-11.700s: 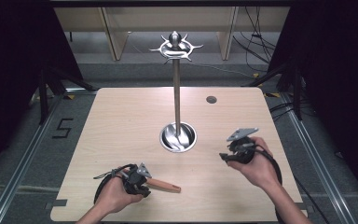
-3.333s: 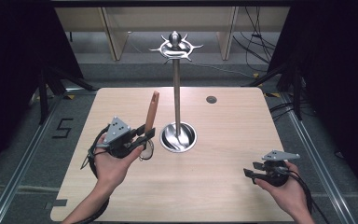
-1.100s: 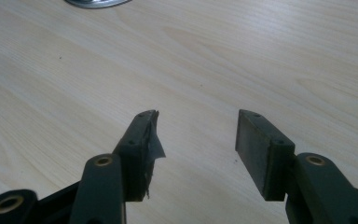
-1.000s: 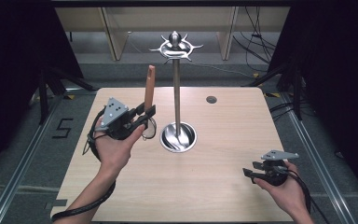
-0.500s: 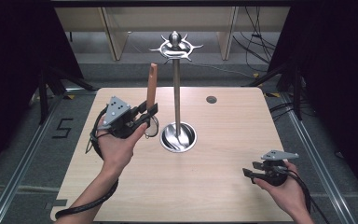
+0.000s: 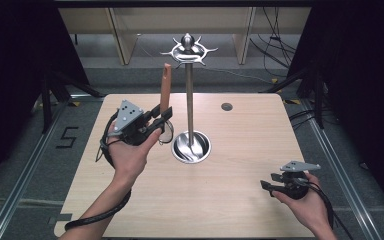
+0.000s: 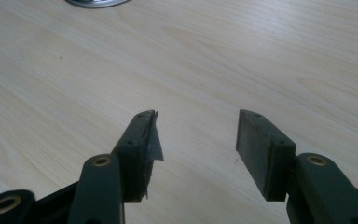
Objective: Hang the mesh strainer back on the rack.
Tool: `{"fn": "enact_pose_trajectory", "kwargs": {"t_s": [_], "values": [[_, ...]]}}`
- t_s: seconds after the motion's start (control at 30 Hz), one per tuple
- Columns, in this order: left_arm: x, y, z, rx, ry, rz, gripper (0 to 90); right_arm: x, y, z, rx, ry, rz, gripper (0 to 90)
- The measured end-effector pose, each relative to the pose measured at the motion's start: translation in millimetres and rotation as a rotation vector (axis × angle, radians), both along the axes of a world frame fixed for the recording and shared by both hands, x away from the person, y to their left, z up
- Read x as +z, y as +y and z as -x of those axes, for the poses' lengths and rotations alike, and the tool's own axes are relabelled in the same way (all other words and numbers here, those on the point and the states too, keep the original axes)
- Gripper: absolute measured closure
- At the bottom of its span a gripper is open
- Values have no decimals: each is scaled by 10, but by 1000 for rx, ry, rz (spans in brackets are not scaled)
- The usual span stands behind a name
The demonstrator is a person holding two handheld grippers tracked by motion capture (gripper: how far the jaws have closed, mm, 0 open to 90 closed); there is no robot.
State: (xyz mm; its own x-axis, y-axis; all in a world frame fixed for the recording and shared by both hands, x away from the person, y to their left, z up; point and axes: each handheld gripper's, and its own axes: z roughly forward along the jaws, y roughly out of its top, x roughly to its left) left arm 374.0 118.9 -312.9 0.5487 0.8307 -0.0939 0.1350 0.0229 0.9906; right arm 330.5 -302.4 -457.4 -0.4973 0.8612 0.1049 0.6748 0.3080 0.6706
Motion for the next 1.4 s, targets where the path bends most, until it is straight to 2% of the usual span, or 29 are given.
{"fn": "enact_pose_trajectory", "kwargs": {"t_s": [0.1,0.57,0.7,0.8,0.83,0.87,1.0,1.1,1.13,1.17,1.2,1.33,1.4], "values": [[4,-12,-7,2,-1,2,687,-8,-4,-11,11,-12,0,483],[26,-87,-13,27,-22,-5,687,-6,-4,-11,13,-11,0,484],[38,-95,-12,33,-28,-6,687,1,4,2,2,12,0,484],[45,-108,-14,38,-31,-4,687,-15,-5,-9,19,-14,11,484],[52,-112,-13,42,-30,-7,687,1,5,-1,5,6,-1,484],[66,-121,-12,46,-32,-8,686,-10,-4,-7,12,0,12,485],[85,-142,-13,49,-39,-17,687,-1,18,12,-8,22,-2,486],[92,-158,-19,50,-40,-16,687,7,25,14,-9,25,-8,486],[90,-172,-17,50,-25,-6,686,-5,21,0,1,5,-15,486],[89,-179,-21,49,-22,-7,686,1,17,1,-4,10,-7,486],[85,-191,-29,52,-21,-9,686,-10,3,-6,15,-4,3,486],[69,-206,-31,59,-23,-16,687,4,9,5,3,18,-8,486],[63,-210,-35,57,-20,-20,687,-1,2,-6,11,3,-3,486]]}}
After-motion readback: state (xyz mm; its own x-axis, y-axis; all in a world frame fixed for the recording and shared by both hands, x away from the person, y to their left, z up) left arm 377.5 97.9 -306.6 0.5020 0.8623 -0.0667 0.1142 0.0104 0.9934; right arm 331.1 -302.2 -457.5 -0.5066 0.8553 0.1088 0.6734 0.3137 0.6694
